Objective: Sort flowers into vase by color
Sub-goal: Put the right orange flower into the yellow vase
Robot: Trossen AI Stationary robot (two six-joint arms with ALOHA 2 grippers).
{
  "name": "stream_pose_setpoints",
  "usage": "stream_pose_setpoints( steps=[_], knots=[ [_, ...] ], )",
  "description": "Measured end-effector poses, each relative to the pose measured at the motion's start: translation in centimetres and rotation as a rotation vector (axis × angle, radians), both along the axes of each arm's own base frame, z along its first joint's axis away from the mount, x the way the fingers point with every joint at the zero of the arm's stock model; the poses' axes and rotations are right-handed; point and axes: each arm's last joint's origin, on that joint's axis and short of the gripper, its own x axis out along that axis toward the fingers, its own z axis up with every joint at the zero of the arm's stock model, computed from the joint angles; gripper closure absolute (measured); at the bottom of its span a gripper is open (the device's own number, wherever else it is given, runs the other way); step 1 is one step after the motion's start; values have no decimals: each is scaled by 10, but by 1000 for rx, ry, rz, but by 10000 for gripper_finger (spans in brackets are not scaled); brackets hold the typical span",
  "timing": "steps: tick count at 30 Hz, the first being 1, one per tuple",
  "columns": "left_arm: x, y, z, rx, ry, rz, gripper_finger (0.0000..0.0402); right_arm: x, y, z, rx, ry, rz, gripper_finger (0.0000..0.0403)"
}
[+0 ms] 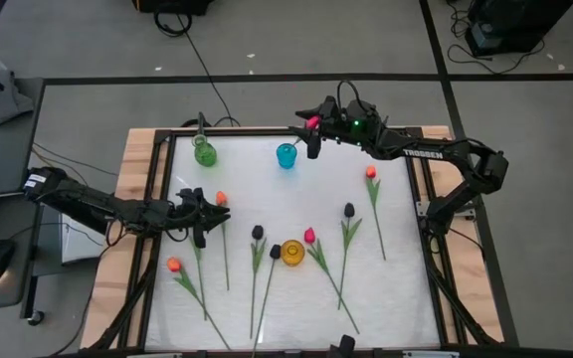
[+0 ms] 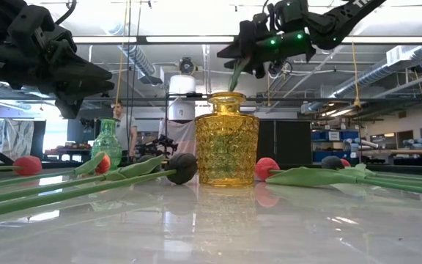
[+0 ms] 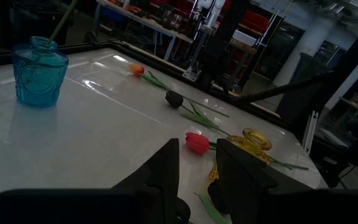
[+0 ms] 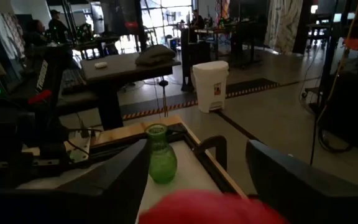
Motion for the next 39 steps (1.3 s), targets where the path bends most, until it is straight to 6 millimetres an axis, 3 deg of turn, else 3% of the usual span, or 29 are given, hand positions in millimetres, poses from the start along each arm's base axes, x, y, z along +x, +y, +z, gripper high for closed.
stream_pose_setpoints(
  steps=[9,19,30,34,39],
  knots=[
    [0,0,0,0,0,0,289,8,-3,40,-45,27,29,112],
    [0,0,0,-1,0,0,289,5,-1,69,-66,134,34,112],
    [0,0,0,-8,-1,0,289,-37,24,120,-133,93,24,112],
    [0,0,0,-62,-11,4,289,-56,35,125,-87,154,7,112],
    [0,0,0,-167,-30,11,289,-71,48,117,14,300,-16,112]
  ],
)
